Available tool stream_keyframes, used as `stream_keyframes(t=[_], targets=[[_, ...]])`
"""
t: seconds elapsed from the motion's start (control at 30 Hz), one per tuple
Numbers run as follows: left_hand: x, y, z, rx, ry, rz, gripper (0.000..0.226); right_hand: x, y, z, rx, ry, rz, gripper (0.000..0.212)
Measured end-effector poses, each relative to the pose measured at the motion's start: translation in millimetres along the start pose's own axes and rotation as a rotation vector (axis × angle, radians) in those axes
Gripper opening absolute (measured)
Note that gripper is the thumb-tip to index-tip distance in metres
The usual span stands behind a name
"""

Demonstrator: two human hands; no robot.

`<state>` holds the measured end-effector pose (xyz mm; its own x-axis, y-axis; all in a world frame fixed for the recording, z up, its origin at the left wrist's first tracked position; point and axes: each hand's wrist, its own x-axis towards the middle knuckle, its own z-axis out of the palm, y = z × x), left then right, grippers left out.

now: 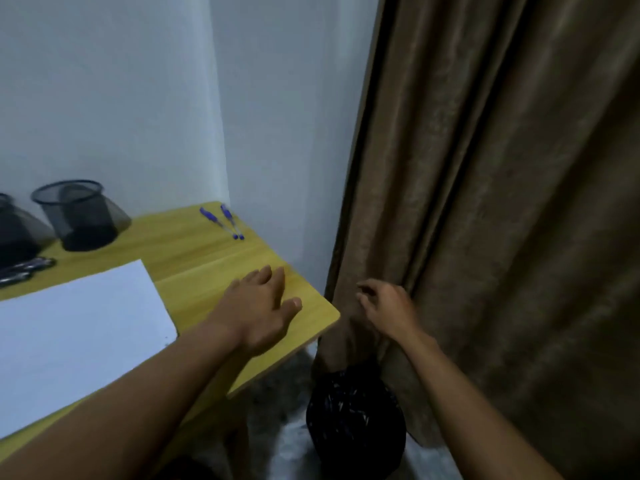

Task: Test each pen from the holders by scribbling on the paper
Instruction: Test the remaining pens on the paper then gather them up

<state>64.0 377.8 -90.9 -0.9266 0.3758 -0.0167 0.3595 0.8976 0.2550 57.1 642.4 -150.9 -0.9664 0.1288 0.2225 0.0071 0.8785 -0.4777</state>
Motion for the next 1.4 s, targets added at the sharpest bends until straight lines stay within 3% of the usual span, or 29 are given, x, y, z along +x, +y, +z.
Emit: stream_keyframes(t=[0.27, 0.47, 0.67, 0.77, 1.03, 1.4], targets=[[-43, -60, -72, -0.067, 0.241, -0.153, 0.062, 25, -142, -48, -0.024, -0.110, -0.221, 0.042], [-102, -134, -115, 0.003, 0.363, -0.330, 0.052, 26, -254, -18, -0.023, -0.226, -0.404, 0.039], [-154, -207, -129, -0.019, 0.417, -0.522, 0.024, 23, -345, 28, -0.001, -0.304, -0.530, 0.036], [-167, -235, -130, -0.042, 0.444, -0.576, 0.025, 22, -380, 55, -0.010, -0.360, -0.600, 0.034], [-171, -303, -114, -0.089, 0.445, -0.631, 0.028, 31, -434, 134, -0.034, -0.423, -0.723, 0.020], [-169, -340, -96, -0.040, 0.477, -0.622, 0.028, 34, -452, 174, -0.092, -0.381, -0.821, 0.030]])
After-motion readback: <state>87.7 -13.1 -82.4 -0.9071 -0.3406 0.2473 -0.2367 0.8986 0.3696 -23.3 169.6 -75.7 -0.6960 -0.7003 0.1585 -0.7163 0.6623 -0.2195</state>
